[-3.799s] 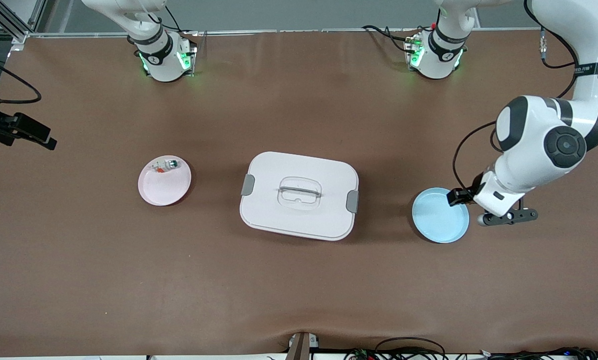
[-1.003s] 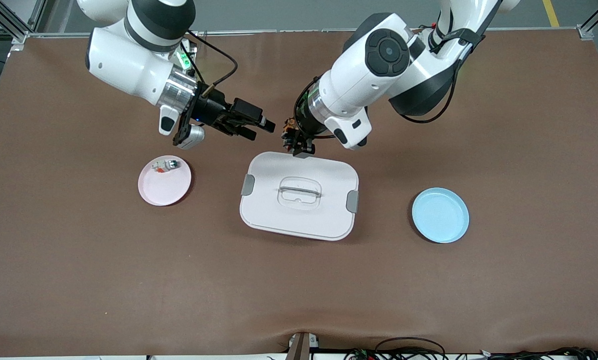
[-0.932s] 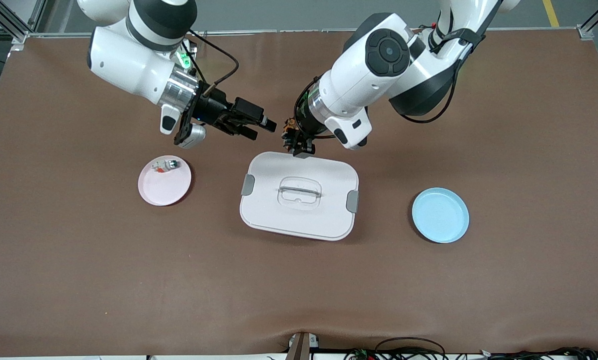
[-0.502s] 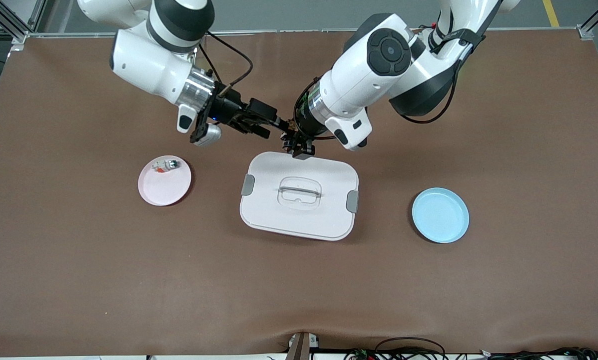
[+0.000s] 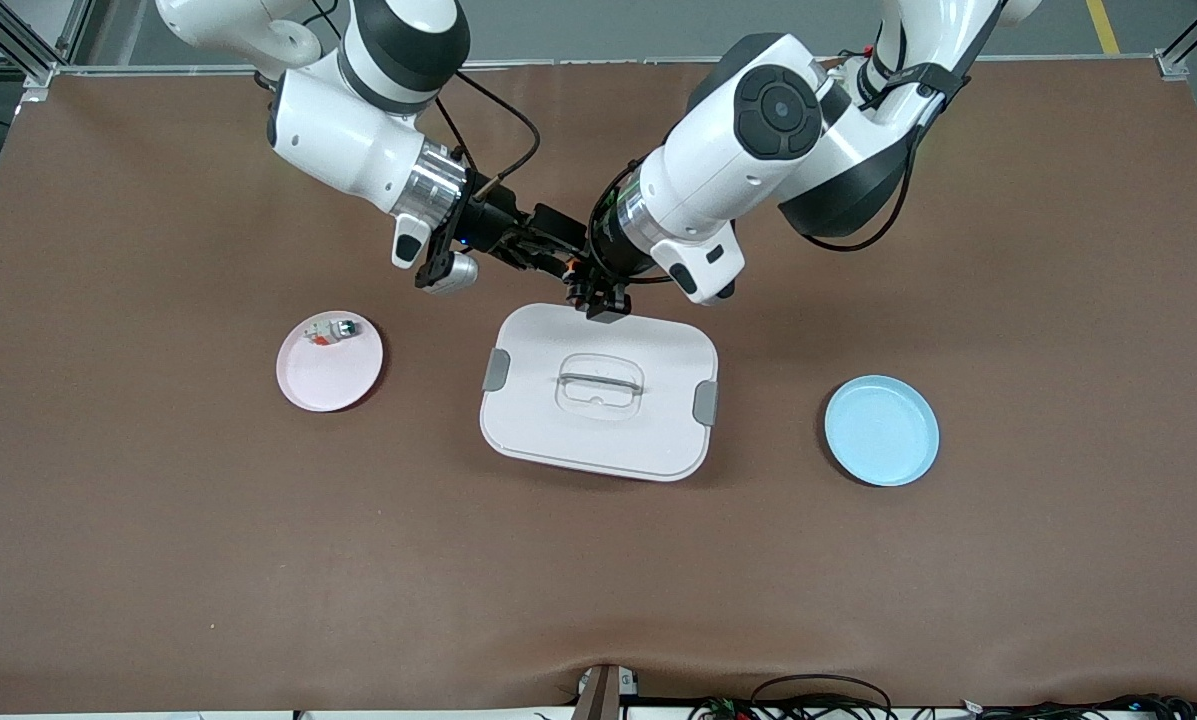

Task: Transfer orange switch to right arm and place
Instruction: 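Grasp the switch with the right gripper beside the left gripper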

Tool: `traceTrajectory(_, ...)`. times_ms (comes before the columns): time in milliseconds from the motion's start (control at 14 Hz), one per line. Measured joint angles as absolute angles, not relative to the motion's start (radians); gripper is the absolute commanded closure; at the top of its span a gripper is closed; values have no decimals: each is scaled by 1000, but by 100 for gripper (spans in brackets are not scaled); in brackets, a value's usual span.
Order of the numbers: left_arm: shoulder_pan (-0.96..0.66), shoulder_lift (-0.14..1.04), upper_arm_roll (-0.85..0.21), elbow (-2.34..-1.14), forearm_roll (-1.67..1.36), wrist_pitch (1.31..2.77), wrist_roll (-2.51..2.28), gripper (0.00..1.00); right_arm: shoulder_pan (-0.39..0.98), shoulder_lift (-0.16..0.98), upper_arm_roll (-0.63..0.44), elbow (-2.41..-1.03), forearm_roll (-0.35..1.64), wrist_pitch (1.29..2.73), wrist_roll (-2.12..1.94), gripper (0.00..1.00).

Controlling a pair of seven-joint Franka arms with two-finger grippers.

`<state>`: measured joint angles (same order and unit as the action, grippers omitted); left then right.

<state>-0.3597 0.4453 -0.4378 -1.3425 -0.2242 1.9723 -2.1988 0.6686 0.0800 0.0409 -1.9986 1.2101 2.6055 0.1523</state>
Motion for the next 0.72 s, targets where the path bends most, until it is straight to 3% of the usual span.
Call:
traceTrajectory(72, -360, 445, -438, -1342, -224, 1972, -2199, 100, 672, 82, 41, -1996, 1211, 2609, 152, 100)
traceTrajectory(358, -360, 446, -438, -1341, -224, 1972, -2199, 100, 680, 87, 41, -1986, 1212, 2615, 152, 100)
traceTrajectory(430, -359, 446, -437, -1339, -225, 1970, -2198, 96, 680, 89, 40, -1985, 1211, 2615, 137, 100)
traceTrajectory(573, -359, 448, -437, -1338, -225, 1968, -2198, 63, 681, 91, 40, -1984, 1212, 2615, 125, 100)
traceTrajectory(645, -359, 448, -436, -1338, -225, 1968, -2198, 41, 681, 92, 40, -1983, 1212, 2615, 124, 100)
traceTrajectory(717, -358, 448, -435, -1338, -225, 1968, -2198, 0, 681, 96, 40, -1980, 1212, 2615, 124, 100)
